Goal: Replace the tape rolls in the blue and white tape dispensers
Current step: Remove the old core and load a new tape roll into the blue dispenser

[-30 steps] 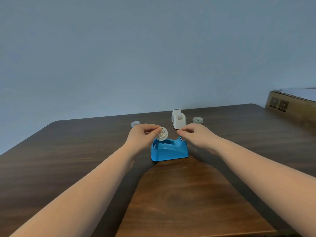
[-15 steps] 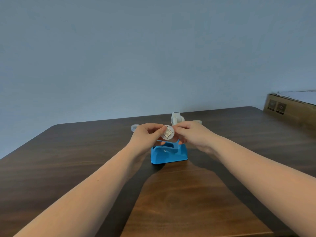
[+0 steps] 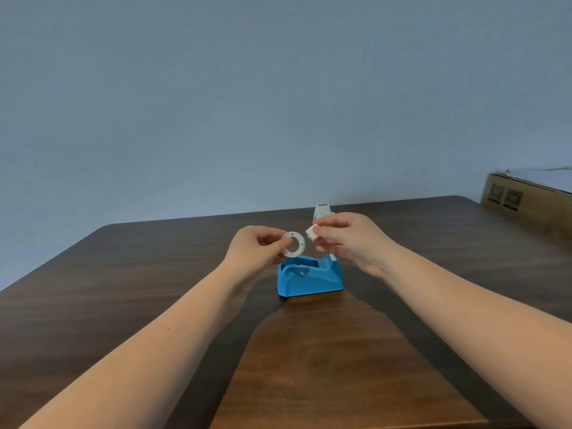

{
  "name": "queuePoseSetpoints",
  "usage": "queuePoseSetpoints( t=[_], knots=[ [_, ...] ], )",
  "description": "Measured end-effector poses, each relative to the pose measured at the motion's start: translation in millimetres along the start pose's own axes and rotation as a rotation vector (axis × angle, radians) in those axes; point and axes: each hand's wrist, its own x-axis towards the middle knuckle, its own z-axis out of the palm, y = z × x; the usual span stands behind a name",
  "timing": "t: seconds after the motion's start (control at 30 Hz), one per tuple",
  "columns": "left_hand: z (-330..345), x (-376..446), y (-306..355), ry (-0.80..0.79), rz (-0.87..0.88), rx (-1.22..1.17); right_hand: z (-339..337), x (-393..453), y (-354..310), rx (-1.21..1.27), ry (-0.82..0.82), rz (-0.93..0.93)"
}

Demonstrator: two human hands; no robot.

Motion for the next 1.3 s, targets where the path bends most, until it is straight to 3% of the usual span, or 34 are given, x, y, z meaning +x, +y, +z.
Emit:
queuePoseSetpoints(
  t=[0.13, 0.3, 0.7, 0.97, 1.3],
  knots=[
    [-20, 5, -21, 0.059, -0.034, 0.257, 1, 2, -3, -0.063, 0.048, -0.054],
    [-27, 10, -44, 0.022, -0.117, 0.573, 7, 2, 1, -0.087, 0.04, -0.065],
    [-25, 24, -61, -0.054, -0.127, 0.795, 15, 21, 4, -0.204, 0.05, -0.121],
    [-32, 72, -67, 0.109, -0.094, 0.783, 11, 57, 16, -0.232, 0.05, -0.108],
    [-29, 159, -87, 0.167, -0.113, 0.821, -5, 116, 44, -0.205, 0.077, -0.049]
  ],
)
